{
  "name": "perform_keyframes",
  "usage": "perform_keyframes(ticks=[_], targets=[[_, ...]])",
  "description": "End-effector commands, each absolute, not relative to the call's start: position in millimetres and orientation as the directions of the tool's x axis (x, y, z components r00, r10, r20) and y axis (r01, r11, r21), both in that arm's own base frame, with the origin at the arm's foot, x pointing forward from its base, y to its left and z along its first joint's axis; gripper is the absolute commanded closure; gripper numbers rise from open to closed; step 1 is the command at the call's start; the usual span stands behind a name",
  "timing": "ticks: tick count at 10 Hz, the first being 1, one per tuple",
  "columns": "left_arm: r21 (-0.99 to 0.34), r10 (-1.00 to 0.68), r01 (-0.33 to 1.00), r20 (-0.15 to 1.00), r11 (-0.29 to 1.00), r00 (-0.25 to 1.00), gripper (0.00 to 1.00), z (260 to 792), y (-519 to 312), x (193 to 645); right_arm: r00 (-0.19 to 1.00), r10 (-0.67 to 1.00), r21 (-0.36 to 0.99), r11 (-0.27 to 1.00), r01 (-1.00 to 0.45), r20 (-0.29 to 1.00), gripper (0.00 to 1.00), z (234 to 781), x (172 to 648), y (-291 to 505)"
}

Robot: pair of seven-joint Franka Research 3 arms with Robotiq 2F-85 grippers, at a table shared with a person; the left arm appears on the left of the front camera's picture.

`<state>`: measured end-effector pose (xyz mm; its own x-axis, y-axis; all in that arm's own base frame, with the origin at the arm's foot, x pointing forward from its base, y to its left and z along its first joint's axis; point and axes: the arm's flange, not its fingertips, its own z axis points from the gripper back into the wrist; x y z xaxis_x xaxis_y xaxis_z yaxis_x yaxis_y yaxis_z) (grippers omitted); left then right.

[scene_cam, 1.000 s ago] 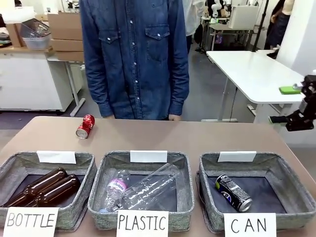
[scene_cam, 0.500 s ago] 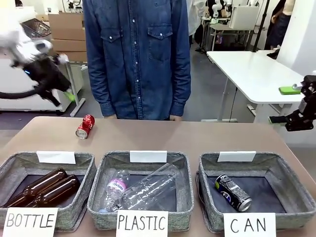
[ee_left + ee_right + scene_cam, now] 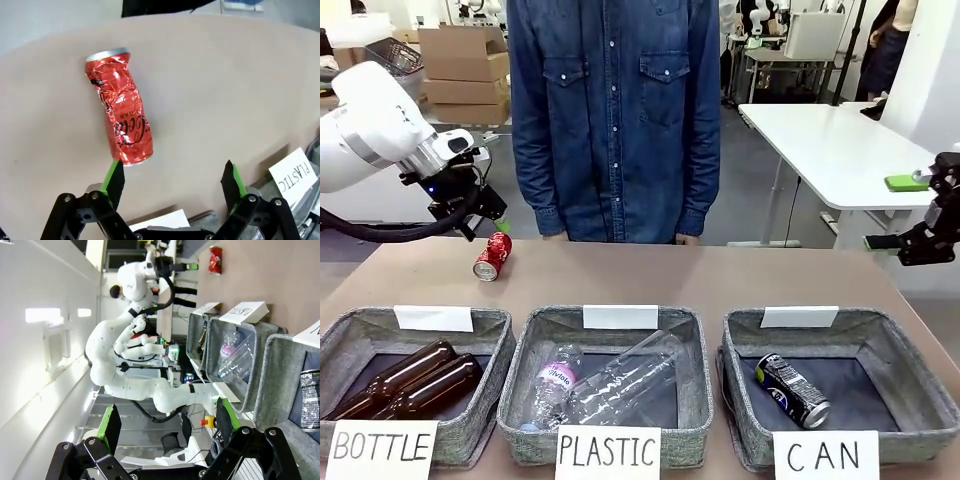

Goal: Sort the can waste into the basket.
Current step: Pick up the can waste from the table and place it in the right Fabric basket.

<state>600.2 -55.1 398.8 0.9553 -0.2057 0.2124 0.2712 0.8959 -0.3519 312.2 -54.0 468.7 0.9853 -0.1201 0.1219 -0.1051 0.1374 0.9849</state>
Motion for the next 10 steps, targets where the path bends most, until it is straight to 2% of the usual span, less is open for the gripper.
perform_keyframes(ticks=[1, 2, 3, 4, 7, 10], targets=[[-0.361, -0.242, 0.306, 0.211, 0.881, 0.947, 0.0, 412.8, -59.5, 601.2, 0.983, -0.107, 0.981, 0.143, -0.134, 0.15, 0.0, 468.2, 311.5, -56.5], [-0.352, -0.206, 0.271, 0.212, 0.896, 0.955, 0.0, 398.8, -55.1, 600.2, 0.983, -0.107, 0.981, 0.143, -0.134, 0.15, 0.0, 468.2, 311.5, -56.5], [-0.27, -0.042, 0.097, 0.201, 0.958, 0.979, 0.0, 379.1, -54.1, 613.2, 0.983, -0.107, 0.981, 0.143, -0.134, 0.15, 0.0, 468.2, 311.5, -56.5], [-0.212, 0.051, -0.001, 0.231, 0.977, 0.972, 0.0, 363.5, -55.6, 621.6, 0.983, -0.107, 0.981, 0.143, -0.134, 0.15, 0.0, 468.2, 311.5, -56.5], [-0.223, 0.026, 0.018, 0.193, 0.975, 0.981, 0.0, 334.4, -56.6, 636.2, 0.983, -0.107, 0.981, 0.143, -0.134, 0.15, 0.0, 468.2, 311.5, -56.5], [-0.161, 0.008, 0.018, 0.159, 0.987, 0.987, 0.0, 310.5, -69.5, 645.6, 0.983, -0.107, 0.981, 0.143, -0.134, 0.15, 0.0, 468.2, 311.5, -56.5]])
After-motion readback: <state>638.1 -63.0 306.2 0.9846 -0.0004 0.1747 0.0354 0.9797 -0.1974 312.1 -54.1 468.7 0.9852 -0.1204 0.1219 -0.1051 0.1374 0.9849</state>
